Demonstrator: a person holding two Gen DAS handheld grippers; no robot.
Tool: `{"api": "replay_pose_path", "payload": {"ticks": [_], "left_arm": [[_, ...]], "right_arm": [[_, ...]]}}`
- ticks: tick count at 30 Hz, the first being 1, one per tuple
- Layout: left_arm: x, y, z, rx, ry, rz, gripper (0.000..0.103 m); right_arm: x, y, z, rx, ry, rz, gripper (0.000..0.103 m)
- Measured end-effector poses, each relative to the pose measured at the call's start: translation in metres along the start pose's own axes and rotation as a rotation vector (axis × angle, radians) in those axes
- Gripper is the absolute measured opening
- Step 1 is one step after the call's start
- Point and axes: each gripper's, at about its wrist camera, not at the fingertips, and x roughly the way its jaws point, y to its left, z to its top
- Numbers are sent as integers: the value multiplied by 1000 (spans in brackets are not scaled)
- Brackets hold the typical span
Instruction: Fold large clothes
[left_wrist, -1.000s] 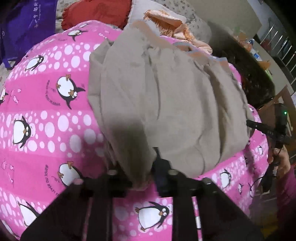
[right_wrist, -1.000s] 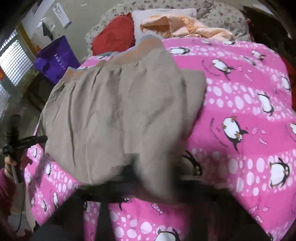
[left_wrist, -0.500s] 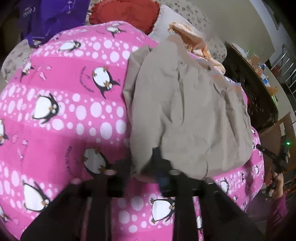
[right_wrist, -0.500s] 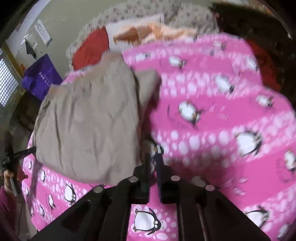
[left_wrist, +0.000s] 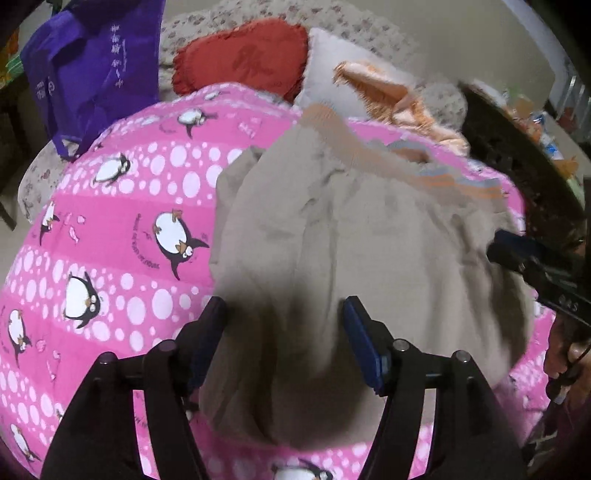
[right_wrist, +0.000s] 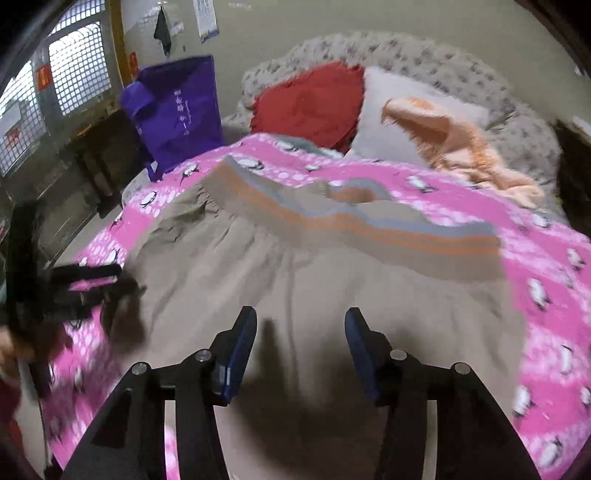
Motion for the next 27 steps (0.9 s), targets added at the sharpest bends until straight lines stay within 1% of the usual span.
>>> {"api": "replay_pose_path", "payload": {"ticks": [1, 2, 3, 4, 5, 6, 8, 11, 14, 16, 17, 18, 19, 20, 21, 22, 23, 24, 26, 27], "left_arm": [[8, 0, 1, 2, 10, 27, 65], [12, 1, 1, 0, 16, 35, 65], [18, 3, 0, -8, 24, 32, 67], [20, 5, -1, -16, 27, 29, 71], [21, 6, -2, -25, 28, 29, 71], [22, 6, -2, -28, 27, 28, 71], [22, 4, -2, -27, 24, 34, 71], [19, 3, -2, -30, 20, 36, 71], [15, 0, -3, -23, 19, 38, 71], [13, 0, -4, -25, 20, 36, 71], [13, 0, -4, -30, 23, 33, 71], [12, 1, -4, -38, 25, 27, 71], [10, 3, -3, -54, 29, 10, 71], [10, 5, -3, -66, 33, -4, 71], [9, 9, -3, -93, 43, -36, 72], [8, 16, -2, -131, 54, -81, 76], [7, 20, -2, -156, 59, -113, 79], [5, 29, -1, -204, 60, -170, 86], [4, 41, -1, -258, 52, -221, 87], [4, 45, 0, -272, 53, -231, 87]], "right_arm": [[12, -1, 2, -15, 10, -40, 45], [27, -3, 3, -28, 36, -97, 45], [42, -7, 1, -26, 72, -141, 44], [55, -16, -2, -8, 104, -156, 44], [65, -26, -7, 24, 117, -136, 45], [67, -30, -11, 37, 109, -122, 45], [61, -29, -15, 14, 96, -121, 44], [43, -23, -18, 15, 86, -110, 47], [19, -17, -18, 38, 64, -79, 47], [4, -13, -23, 55, 35, -48, 49], [5, -12, -19, 53, 32, -44, 52], [4, -10, -23, 47, 25, -51, 57], [7, -9, -27, 39, 30, -74, 60], [16, -11, -32, 41, 56, -90, 64], [29, -16, -37, 61, 108, -79, 63], [39, -22, -41, 87, 146, -65, 63], [44, -28, -43, 119, 161, -53, 61], [42, -34, -44, 147, 149, -37, 61], [31, -39, -40, 180, 114, -20, 61], [22, -40, -37, 185, 77, -19, 61]]}}
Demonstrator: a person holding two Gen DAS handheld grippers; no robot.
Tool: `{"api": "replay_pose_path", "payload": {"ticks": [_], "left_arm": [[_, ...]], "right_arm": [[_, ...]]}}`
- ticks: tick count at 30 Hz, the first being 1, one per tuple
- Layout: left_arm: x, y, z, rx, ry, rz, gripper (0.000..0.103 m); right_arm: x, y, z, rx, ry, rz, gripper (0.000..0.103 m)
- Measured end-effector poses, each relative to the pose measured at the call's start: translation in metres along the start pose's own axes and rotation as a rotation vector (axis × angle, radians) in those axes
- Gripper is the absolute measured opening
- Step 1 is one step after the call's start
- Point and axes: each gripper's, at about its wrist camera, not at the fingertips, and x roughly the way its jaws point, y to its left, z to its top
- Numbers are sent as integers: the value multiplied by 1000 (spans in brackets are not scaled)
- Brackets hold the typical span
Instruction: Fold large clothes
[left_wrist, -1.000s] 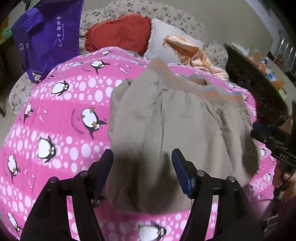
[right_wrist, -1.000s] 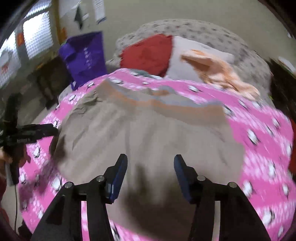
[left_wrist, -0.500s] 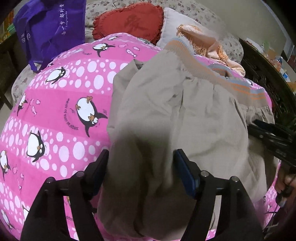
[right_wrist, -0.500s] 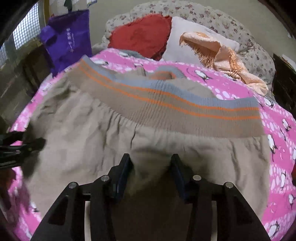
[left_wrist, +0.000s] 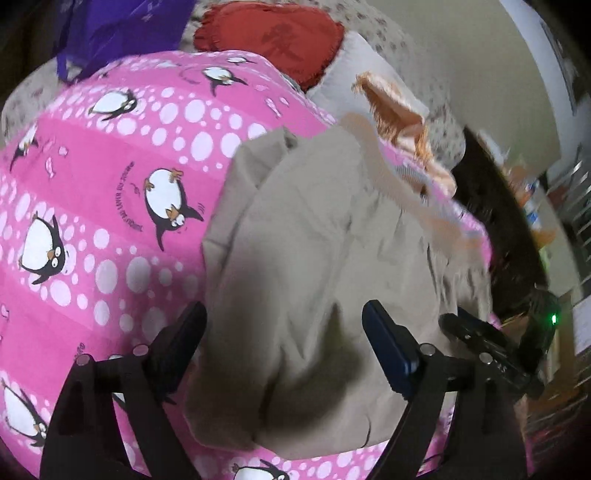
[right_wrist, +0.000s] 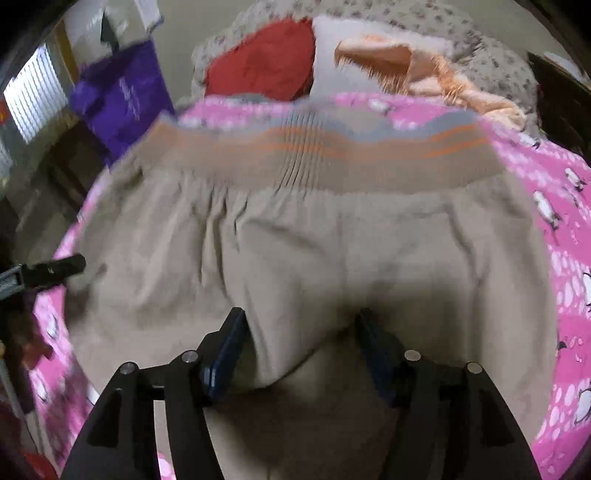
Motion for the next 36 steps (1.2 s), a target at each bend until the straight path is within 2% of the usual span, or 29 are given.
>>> {"api": "replay_pose_path", "payload": {"ticks": [4, 7, 12, 20, 31, 35, 36], "left_arm": [[3, 11, 9, -35, -6, -22, 87], [13, 16, 10, -60, 6, -43, 91], [36, 17, 8, -30, 47, 26, 91], [34, 9, 7, -4, 26, 58, 91], [37, 11, 9, 10, 38, 63, 91], [46, 9, 11, 4, 43, 61, 100], [48, 7, 10, 6, 40, 62, 103]], "right_arm": [[-18, 1, 5, 3, -89, 11, 62], [-10, -1, 3, 31, -69, 42, 63], [4, -10, -5, 70, -44, 62, 62], [-5, 2, 1, -1, -72, 39, 62], [-8, 4, 1, -4, -77, 41, 64], [-3, -3, 4, 12, -109, 59, 62], [2, -4, 4, 18, -117, 66, 56]]}}
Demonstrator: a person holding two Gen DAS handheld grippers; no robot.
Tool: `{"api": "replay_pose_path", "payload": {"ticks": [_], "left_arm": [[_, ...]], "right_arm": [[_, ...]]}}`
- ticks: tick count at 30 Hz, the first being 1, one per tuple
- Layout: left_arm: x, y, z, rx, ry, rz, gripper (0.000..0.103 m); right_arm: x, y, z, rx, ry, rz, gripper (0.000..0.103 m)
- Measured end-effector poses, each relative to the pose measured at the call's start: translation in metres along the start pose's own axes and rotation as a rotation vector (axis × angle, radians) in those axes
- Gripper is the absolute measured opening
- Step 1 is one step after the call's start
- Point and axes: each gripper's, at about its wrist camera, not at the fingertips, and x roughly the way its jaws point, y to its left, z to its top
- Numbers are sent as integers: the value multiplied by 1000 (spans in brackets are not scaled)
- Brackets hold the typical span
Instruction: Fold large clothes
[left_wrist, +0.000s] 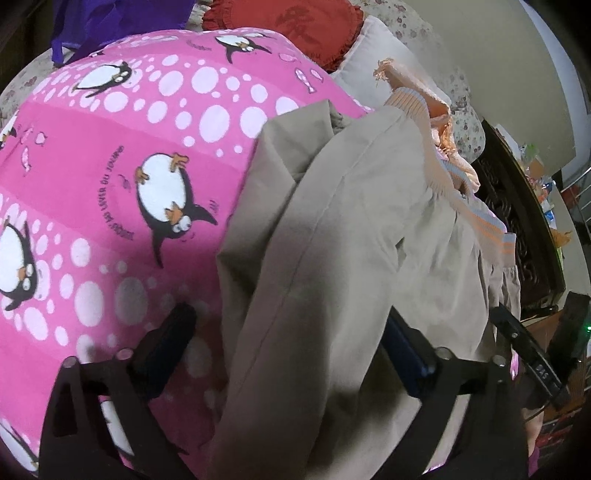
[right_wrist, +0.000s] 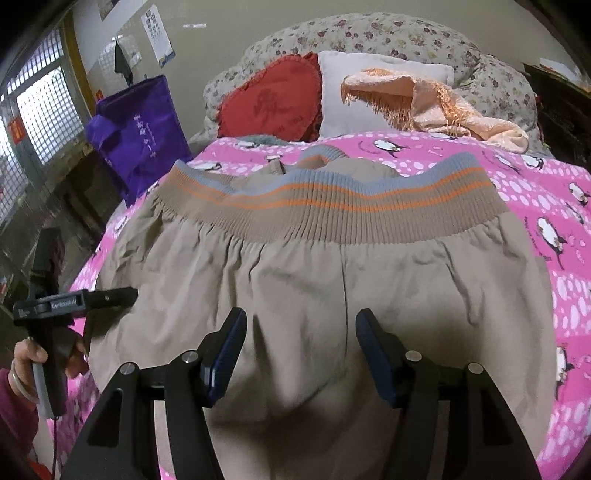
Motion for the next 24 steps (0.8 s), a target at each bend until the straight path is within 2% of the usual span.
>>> {"api": "replay_pose_path", "payload": {"ticks": [2, 3, 5, 6, 8, 9, 12, 16, 20, 24], "left_arm": [[5, -10, -1, 38, 10, 22, 103], [8, -13, -2, 58, 22, 18, 102], [10, -25, -3, 115, 49, -2, 78], [9, -32, -3, 140, 68, -21, 57], [2, -40, -2, 150, 68, -30, 36], [-5, -45, 0, 157, 62, -38, 18], [-28, -59, 4, 176, 37, -82, 15], [-65, -106, 7, 265, -8, -155, 15], [-90, -185, 4, 405, -42, -206, 15], [-87, -262, -14, 540, -25, -252, 12]], "right_arm": [[9, 0, -2, -13, 3, -6, 42], [17, 1, -5, -31, 12, -27, 42], [25, 2, -10, -48, 12, -40, 42], [26, 1, -11, -46, 7, -41, 42], [25, -4, -11, -25, 1, -26, 42], [23, -7, -10, -5, 0, -9, 42], [19, -16, -10, 43, -4, 36, 42], [12, -34, -10, 154, -21, 113, 43], [1, -56, -13, 286, -52, 172, 43], [-27, -90, -24, 450, -134, 211, 49]]}}
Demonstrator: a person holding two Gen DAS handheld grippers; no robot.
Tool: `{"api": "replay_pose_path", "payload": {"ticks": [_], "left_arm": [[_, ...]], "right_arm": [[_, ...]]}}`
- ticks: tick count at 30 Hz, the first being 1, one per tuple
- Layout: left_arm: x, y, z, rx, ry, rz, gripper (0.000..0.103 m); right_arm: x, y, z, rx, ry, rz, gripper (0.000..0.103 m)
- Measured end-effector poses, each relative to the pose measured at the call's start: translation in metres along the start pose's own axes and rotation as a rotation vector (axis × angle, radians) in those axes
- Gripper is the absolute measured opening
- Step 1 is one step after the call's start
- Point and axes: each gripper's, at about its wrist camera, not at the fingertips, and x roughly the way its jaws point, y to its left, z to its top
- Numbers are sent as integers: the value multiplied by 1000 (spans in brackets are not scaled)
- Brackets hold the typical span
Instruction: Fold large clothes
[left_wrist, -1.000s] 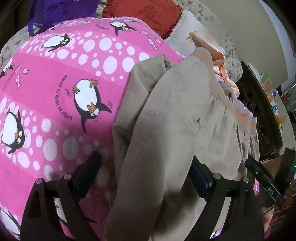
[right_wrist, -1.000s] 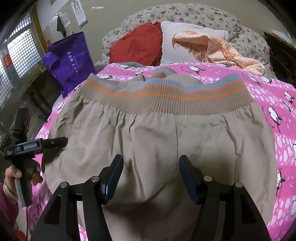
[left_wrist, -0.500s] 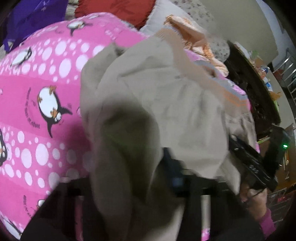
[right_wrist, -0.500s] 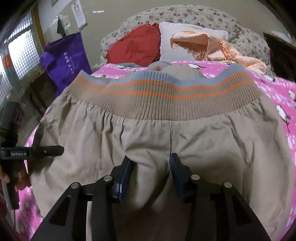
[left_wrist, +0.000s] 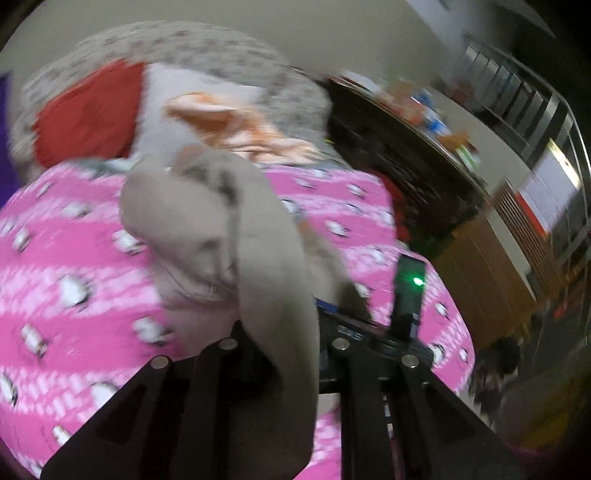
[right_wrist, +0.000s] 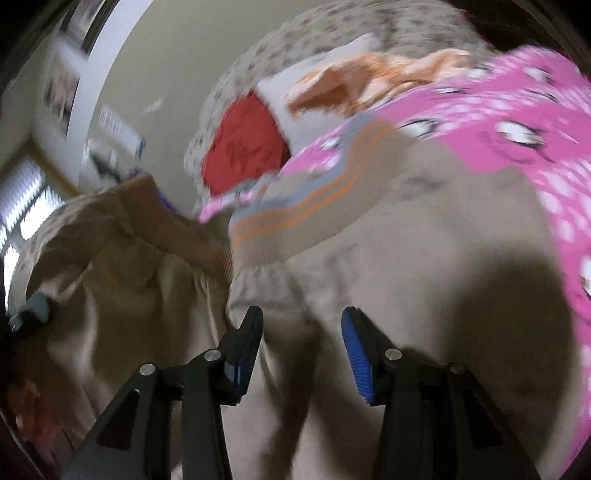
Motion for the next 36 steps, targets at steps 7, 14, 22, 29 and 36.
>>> {"api": "replay_pose_path", "payload": {"ticks": [7, 14, 22, 29, 36], "left_arm": [[83, -67, -12, 68, 121, -70, 5], [75, -80, -29, 17, 202, -228, 53], [-16, -58, -28, 102, 95, -94, 64], [16, 12, -72, -28, 154, 62, 67], [75, 12, -118, -122, 226, 29, 67]], "right_arm": [[-35, -92, -2, 442, -86, 295, 51], [-34, -126, -11, 597, -80, 478, 57], [-38, -103, 2, 517, -83, 531, 86], [-30, -66, 15, 317, 20, 455, 94], [-10, -13, 23, 6, 95, 203, 39]]}}
